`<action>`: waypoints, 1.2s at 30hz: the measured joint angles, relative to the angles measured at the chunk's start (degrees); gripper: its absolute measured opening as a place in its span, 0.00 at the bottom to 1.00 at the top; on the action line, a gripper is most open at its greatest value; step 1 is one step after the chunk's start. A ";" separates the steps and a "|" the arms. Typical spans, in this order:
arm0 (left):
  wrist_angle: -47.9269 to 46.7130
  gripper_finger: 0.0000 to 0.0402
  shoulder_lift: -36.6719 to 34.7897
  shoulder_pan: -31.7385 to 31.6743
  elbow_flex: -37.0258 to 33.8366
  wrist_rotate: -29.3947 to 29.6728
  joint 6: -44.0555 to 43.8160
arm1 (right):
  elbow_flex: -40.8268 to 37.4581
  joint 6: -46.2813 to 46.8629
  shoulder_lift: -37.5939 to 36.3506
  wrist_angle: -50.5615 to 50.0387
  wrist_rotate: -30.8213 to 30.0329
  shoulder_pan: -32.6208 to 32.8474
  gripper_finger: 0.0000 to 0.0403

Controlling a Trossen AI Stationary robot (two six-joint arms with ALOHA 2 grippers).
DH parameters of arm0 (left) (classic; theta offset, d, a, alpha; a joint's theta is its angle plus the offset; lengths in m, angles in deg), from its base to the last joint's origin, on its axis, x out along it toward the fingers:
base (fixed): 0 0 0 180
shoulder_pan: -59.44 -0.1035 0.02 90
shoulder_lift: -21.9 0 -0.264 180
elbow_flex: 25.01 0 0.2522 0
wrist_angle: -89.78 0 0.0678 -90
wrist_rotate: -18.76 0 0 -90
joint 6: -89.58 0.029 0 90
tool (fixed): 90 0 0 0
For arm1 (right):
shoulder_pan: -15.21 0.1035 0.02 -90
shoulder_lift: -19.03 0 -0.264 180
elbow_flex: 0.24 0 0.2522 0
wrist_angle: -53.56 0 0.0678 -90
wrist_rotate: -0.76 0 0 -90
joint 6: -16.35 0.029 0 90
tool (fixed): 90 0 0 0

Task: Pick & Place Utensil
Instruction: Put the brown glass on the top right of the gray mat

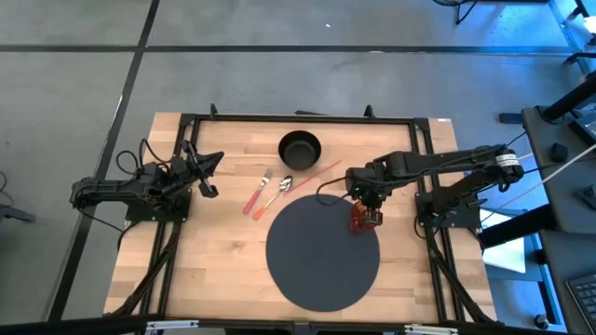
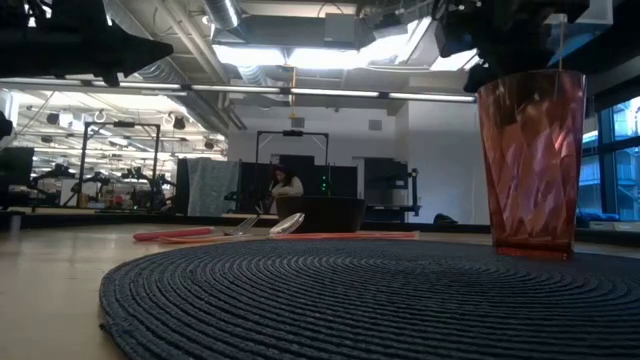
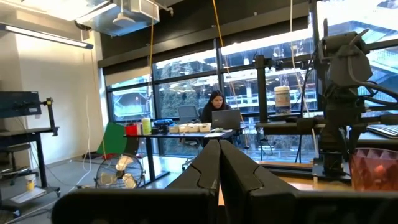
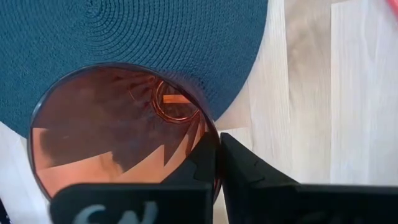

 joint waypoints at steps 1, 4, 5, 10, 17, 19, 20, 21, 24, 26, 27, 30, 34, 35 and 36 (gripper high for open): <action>0.00 0.00 0.00 -0.02 0.00 0.00 0.00 | 0.00 -0.11 0.00 0.00 -0.04 0.00 0.03; 0.00 0.00 -0.01 0.00 0.00 0.00 0.00 | -0.09 -0.12 0.00 -0.02 -0.37 0.00 0.06; 0.00 0.00 -0.01 0.00 0.00 -0.02 0.00 | -0.11 -0.12 0.00 -0.08 -0.63 0.00 0.07; 0.00 0.00 -0.01 0.00 0.00 -0.01 0.00 | -0.13 -0.19 0.02 -0.11 -0.67 0.00 0.15; -0.02 0.00 -0.01 0.00 0.00 -0.02 0.05 | -0.13 -0.43 0.02 -0.10 -0.50 0.00 0.20; -0.02 0.00 -0.02 0.00 0.00 0.00 0.14 | -0.13 -0.43 0.02 -0.11 -0.49 0.00 0.20; -0.02 0.00 0.00 0.00 0.00 -0.01 0.15 | -0.13 -0.38 0.02 -0.11 -0.44 0.00 0.20; -0.02 0.00 0.00 0.00 0.00 0.00 0.15 | -0.13 -0.38 0.02 -0.14 -0.40 0.00 0.20; -0.02 0.00 -0.01 0.00 0.00 0.00 0.15 | 0.19 -0.55 0.02 -1.51 0.80 0.00 0.20; -0.02 0.00 -0.01 0.00 0.00 0.00 0.15 | 0.81 -0.74 0.02 -2.03 2.03 0.00 0.20; -0.02 0.00 -0.01 0.00 0.00 0.00 0.15 | 1.24 -0.78 0.02 -2.12 2.36 0.00 0.20; -0.10 0.00 -0.02 0.00 0.00 0.00 0.15 | 3.37 -1.01 0.04 -3.20 2.52 0.00 0.20; -0.56 0.00 0.00 0.00 0.00 -0.01 0.00 | 7.72 -2.06 0.06 -4.45 2.01 0.00 0.20; -0.59 0.00 0.00 -0.01 0.00 -0.02 -0.02 | 9.45 -2.60 0.07 -5.23 1.31 0.00 0.20; -0.59 0.00 0.00 0.00 0.00 0.00 -0.02 | 11.15 -3.48 0.07 -5.79 0.52 0.02 0.20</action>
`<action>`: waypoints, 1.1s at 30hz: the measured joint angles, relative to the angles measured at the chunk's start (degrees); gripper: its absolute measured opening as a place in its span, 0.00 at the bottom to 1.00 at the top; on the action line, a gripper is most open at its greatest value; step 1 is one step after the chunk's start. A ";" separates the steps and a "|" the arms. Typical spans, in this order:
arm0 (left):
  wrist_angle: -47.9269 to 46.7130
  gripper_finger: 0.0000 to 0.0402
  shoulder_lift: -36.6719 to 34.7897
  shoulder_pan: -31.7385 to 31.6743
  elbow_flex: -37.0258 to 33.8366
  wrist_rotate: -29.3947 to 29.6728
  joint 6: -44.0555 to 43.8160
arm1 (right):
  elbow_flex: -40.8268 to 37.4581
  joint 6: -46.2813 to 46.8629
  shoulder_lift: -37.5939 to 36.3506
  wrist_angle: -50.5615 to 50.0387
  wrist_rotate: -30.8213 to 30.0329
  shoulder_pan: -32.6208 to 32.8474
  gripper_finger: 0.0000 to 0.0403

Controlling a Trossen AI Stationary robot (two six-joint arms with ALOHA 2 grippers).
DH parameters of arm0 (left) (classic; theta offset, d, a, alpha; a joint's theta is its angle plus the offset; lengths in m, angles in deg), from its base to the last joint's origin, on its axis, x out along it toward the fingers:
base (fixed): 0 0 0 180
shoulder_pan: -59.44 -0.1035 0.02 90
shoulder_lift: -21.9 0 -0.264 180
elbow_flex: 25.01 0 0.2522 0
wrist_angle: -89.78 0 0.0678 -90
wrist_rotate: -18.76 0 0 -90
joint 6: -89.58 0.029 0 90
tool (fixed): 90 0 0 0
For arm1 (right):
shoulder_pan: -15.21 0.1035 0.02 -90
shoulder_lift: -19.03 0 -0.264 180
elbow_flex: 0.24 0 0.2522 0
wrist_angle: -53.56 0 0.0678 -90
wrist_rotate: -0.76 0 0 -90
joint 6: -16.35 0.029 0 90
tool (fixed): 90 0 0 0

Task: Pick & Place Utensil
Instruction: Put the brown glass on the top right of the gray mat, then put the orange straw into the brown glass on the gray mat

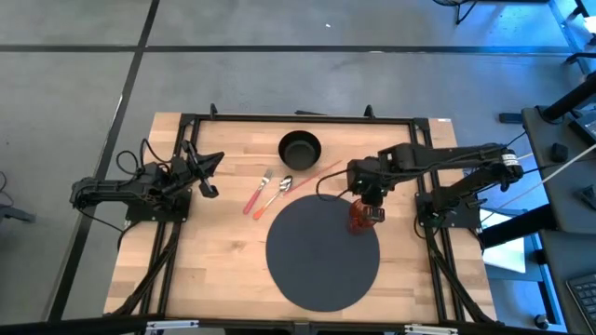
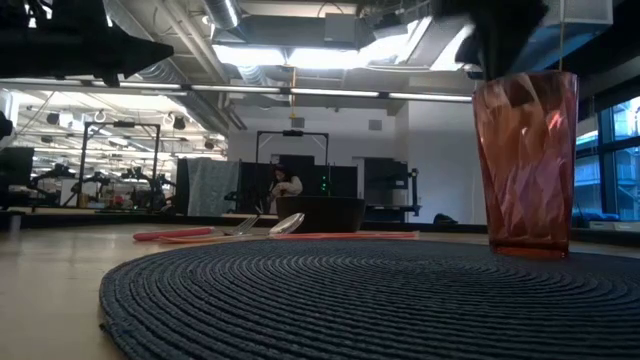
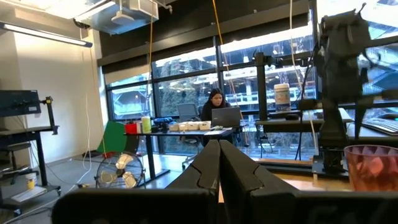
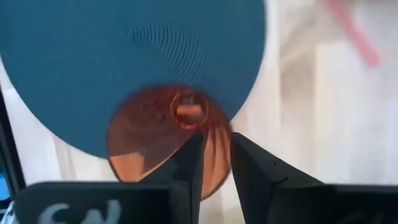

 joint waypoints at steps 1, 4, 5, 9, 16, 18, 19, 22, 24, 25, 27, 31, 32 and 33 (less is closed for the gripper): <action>0.00 0.00 0.00 0.00 0.00 -0.02 0.00 | 1.74 -1.06 0.00 -0.36 -0.85 0.01 0.20; 0.01 0.00 -0.01 0.00 0.00 0.00 0.00 | 6.44 -3.74 -0.65 -0.42 -4.40 0.07 0.20; 0.02 0.00 0.00 0.00 0.00 -0.02 0.00 | 7.78 -4.40 -0.91 -0.27 -5.38 0.09 0.20; 0.07 0.00 -0.02 -0.02 0.00 0.11 0.04 | 12.38 -6.11 -2.27 0.08 -8.40 0.09 0.20; 0.10 0.00 -0.01 0.00 0.00 0.40 0.01 | 14.28 -8.09 -5.56 1.40 -18.28 0.07 0.16; 0.09 0.00 0.00 0.00 0.00 0.40 -0.13 | 13.53 -8.75 -6.69 1.45 -21.12 -0.38 0.11; 0.07 0.00 0.00 -0.02 0.00 0.40 -0.22 | 12.90 -8.86 -7.28 1.50 -21.30 -0.92 0.07; -0.20 0.00 -0.01 -0.01 0.00 0.42 -0.24 | 9.69 -9.11 -9.55 3.13 -20.44 -2.97 0.02; -0.24 0.00 -0.01 -0.01 0.00 0.48 -0.24 | 6.32 -10.47 -11.44 5.56 -18.05 -4.81 0.02; -0.24 0.00 -0.01 -0.01 0.00 0.58 -0.24 | 3.88 -11.74 -12.76 8.59 -16.16 -5.99 0.01; -0.24 0.00 0.00 0.00 0.00 0.83 -0.24 | -1.97 -15.07 -16.03 18.20 -9.58 -8.74 0.01; -0.24 0.00 0.00 0.00 0.00 0.88 -0.26 | -12.28 -18.08 -21.15 33.93 5.60 -17.31 0.01; -0.24 0.00 0.00 -0.02 0.00 0.90 -0.26 | -14.22 -18.33 -21.53 35.47 8.60 -19.84 0.01; -0.26 0.00 -0.02 0.00 0.00 0.90 -0.26 | -15.73 -18.63 -21.57 36.04 10.70 -22.18 0.01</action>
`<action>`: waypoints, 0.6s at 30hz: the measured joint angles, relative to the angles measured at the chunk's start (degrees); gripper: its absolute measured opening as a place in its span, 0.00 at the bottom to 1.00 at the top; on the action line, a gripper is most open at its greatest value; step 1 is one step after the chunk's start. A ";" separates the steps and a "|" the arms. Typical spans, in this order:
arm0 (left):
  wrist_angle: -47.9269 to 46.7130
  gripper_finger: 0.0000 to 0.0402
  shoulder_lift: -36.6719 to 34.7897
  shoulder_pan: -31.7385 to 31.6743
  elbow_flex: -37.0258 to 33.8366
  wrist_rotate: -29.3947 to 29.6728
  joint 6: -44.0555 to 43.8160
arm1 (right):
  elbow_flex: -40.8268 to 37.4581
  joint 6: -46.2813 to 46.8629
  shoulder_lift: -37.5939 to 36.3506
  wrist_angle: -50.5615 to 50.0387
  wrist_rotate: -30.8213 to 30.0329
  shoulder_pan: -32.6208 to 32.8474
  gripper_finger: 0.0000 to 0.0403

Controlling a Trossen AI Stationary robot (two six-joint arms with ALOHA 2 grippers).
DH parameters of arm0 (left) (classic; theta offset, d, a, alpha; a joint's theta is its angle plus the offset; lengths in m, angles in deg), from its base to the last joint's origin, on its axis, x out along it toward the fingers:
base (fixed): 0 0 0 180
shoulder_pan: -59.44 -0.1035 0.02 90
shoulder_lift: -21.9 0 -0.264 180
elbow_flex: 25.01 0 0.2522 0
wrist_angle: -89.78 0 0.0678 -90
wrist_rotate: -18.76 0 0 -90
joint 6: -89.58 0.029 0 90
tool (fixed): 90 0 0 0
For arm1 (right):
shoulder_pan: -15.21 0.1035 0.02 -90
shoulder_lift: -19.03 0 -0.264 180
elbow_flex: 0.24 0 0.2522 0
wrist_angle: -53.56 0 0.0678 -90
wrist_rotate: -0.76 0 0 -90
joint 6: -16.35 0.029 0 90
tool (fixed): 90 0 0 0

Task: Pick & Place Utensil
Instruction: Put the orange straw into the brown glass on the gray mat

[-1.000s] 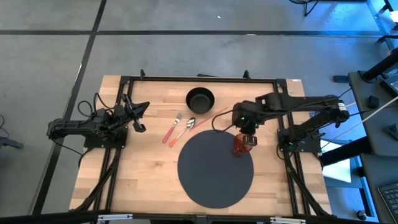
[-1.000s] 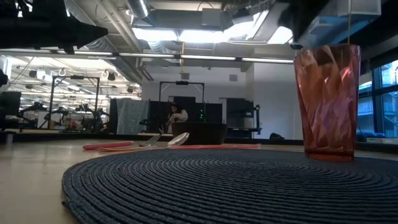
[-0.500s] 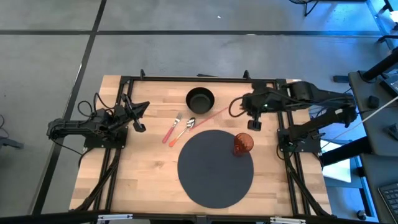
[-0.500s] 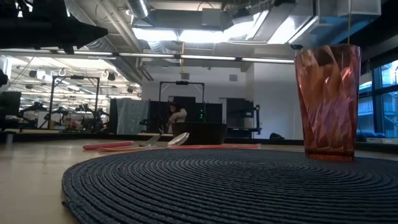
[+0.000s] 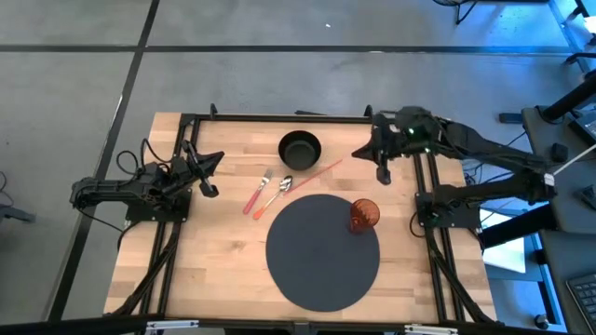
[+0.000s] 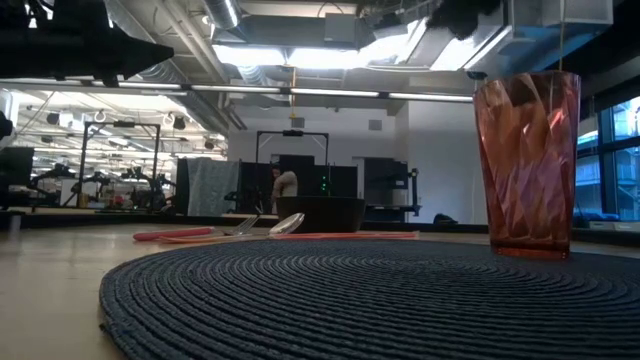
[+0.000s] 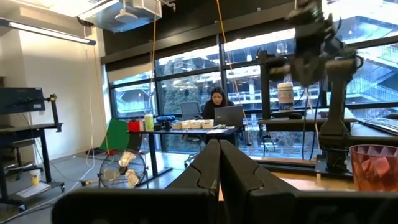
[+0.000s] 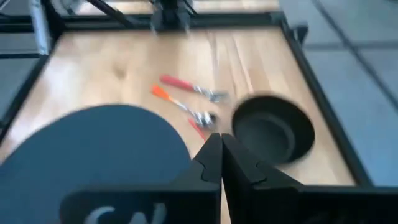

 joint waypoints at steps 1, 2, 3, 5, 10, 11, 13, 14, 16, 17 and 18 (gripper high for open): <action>0.00 0.00 0.02 -0.02 0.00 0.02 0.00 | -1.22 -0.25 0.19 0.04 1.62 -2.20 0.01; 0.02 0.00 0.00 0.00 0.00 0.02 0.02 | -2.46 -0.64 0.59 0.06 2.91 -4.29 0.01; 0.02 0.00 0.00 0.00 0.00 0.04 0.34 | -3.52 -1.10 0.90 0.00 3.85 -6.22 0.01; 0.00 0.00 0.00 0.00 0.00 0.12 0.50 | -5.24 -2.32 1.48 0.08 4.77 -9.84 0.01; 0.00 0.00 0.01 -0.01 0.00 0.62 0.48 | -9.22 -4.14 3.40 1.31 7.65 -17.30 0.00; 0.00 0.00 0.01 -0.01 0.00 0.66 0.48 | -9.86 -3.99 3.82 1.73 7.61 -18.29 0.00; 0.00 0.00 0.00 -0.02 0.00 0.68 0.48 | -11.15 -3.89 4.95 2.18 7.68 -19.84 0.00; 0.00 0.00 0.02 -0.02 0.00 0.68 0.48 | -11.78 -4.39 5.71 2.21 7.40 -20.37 0.00; 0.00 0.00 0.02 -0.02 0.00 0.75 0.48 | -12.64 -5.49 7.42 1.86 5.27 -21.02 0.00; 0.00 0.00 0.00 -0.01 0.00 1.04 0.48 | -12.87 -5.56 8.21 2.00 4.09 -21.25 0.00; 0.00 0.00 0.00 -0.01 0.00 1.24 0.48 | -13.02 -5.53 9.03 2.38 3.26 -21.52 0.00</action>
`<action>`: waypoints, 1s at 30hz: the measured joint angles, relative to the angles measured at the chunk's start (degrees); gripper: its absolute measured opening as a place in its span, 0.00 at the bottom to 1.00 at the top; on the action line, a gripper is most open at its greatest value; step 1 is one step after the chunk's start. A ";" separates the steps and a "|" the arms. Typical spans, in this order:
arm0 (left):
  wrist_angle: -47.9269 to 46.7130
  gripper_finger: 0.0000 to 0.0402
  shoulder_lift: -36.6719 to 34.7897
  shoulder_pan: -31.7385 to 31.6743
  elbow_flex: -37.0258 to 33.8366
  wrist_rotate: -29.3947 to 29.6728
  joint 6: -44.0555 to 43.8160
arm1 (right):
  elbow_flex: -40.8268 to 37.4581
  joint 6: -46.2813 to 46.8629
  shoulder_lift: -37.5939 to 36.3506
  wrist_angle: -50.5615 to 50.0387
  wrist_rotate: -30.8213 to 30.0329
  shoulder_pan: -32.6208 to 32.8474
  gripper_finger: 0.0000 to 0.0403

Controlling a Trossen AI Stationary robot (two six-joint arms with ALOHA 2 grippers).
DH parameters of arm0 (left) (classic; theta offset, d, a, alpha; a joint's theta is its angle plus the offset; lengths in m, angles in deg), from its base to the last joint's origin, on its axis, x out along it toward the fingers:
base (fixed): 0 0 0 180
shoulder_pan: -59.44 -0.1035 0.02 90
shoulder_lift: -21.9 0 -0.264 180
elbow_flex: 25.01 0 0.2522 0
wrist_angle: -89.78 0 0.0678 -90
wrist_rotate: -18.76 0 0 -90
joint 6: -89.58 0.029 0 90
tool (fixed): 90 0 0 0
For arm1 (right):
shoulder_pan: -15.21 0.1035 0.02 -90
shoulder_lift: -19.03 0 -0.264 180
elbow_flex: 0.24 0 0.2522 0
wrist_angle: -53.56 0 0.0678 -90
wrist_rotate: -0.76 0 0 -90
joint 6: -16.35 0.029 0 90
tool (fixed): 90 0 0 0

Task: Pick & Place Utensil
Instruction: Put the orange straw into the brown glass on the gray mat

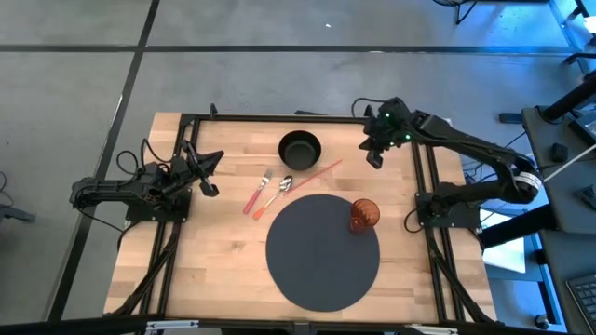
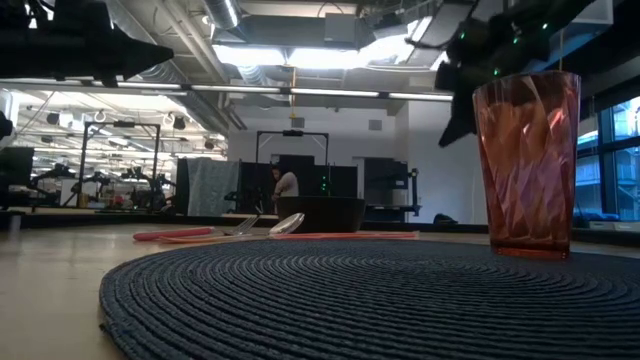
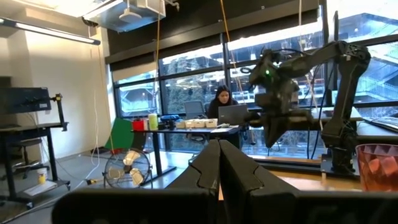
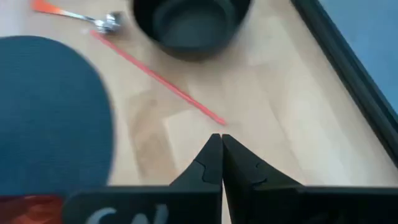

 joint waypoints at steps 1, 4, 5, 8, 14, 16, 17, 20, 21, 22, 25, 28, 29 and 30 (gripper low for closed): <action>-0.01 0.00 0.00 0.00 0.00 0.18 -0.01 | -0.03 0.02 0.83 0.34 -0.18 -0.33 0.00; -0.50 0.00 0.02 -0.01 0.00 0.19 -0.52 | -0.09 -0.10 3.38 1.05 1.35 -0.65 0.00; -0.63 0.00 0.02 -0.01 0.00 0.18 -0.63 | -0.09 -0.64 3.99 1.47 2.23 -0.65 0.00; -0.64 0.00 0.02 0.00 0.00 0.20 -0.66 | -0.09 -2.79 5.46 2.64 4.37 -0.58 0.00; -0.52 0.00 0.02 -0.01 0.00 0.22 -0.68 | -0.09 -6.46 6.62 3.39 7.50 -0.60 0.01; -0.52 0.00 0.02 0.00 0.00 0.22 -0.68 | -0.09 -7.06 6.62 3.44 7.58 -0.58 0.01; -0.52 0.00 0.02 -0.01 0.00 0.22 -0.68 | -0.09 -7.07 6.62 3.68 7.56 -0.58 0.01; -0.50 0.00 0.02 0.00 0.00 0.23 -0.64 | -0.09 -6.90 6.62 5.06 7.11 -0.58 0.01; -0.46 0.00 0.02 -0.01 0.00 0.24 -0.63 | -0.09 -6.64 6.62 5.83 7.08 -0.58 0.02; -0.46 0.00 0.02 0.01 0.00 0.24 -0.66 | -0.09 -6.16 6.62 6.89 6.59 -0.58 0.02; -0.44 0.00 0.02 0.01 0.00 0.26 -0.66 | -0.09 -4.23 6.62 10.60 1.30 -1.05 0.01; -0.46 0.00 0.01 -0.01 0.00 0.25 -0.69 | -0.09 -4.71 6.62 13.88 1.07 -3.38 0.01; -0.48 0.00 0.02 -0.01 0.00 0.24 -0.98 | -0.07 -5.86 6.62 14.18 2.65 -4.46 0.01; -0.61 0.00 0.02 -0.01 0.00 0.24 -1.44 | -0.07 -7.38 6.71 13.99 4.76 -5.73 0.01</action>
